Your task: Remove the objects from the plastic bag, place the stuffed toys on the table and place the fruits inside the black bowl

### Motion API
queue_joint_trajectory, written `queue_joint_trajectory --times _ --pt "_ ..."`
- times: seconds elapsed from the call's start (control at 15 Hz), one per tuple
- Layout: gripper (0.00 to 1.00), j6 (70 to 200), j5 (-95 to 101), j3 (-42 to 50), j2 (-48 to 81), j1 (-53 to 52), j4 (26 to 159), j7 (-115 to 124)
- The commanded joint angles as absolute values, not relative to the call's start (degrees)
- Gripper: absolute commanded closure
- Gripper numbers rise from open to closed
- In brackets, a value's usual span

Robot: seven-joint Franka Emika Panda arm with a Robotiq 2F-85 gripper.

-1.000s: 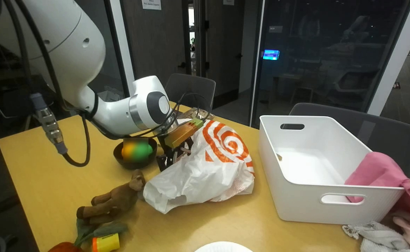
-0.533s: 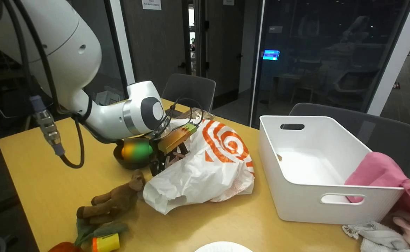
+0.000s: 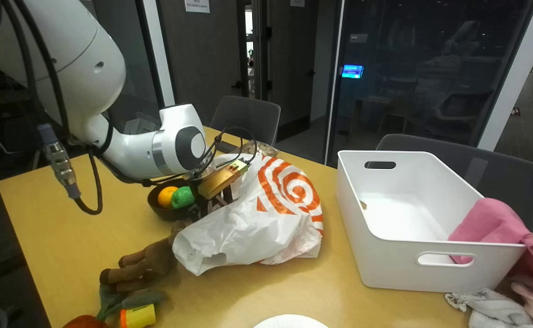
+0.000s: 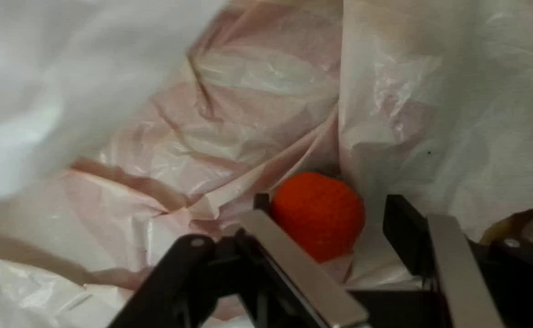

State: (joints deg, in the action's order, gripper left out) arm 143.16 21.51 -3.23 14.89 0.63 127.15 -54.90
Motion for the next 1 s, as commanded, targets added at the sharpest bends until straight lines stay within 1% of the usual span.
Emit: queue_joint_trajectory --times 0.0,0.07,0.13,0.33,0.67,0.8,0.93 --pt "0.64 144.3 20.8 -3.2 13.5 1.1 127.7 -56.1" --pt "0.71 144.1 21.5 -2.8 13.3 0.9 127.7 -55.4" --pt "0.76 143.9 21.7 -2.7 12.9 0.9 127.6 -55.2" --pt "0.76 143.6 23.5 -1.9 8.9 0.4 128.2 -53.6" --pt "0.76 147.6 27.7 -1.6 1.8 0.1 129.5 -52.5" --pt "0.76 146.5 24.2 -2.3 0.1 0.0 130.1 -55.0" --pt "0.76 146.1 16.5 -3.3 -1.4 -0.7 131.8 -60.6"
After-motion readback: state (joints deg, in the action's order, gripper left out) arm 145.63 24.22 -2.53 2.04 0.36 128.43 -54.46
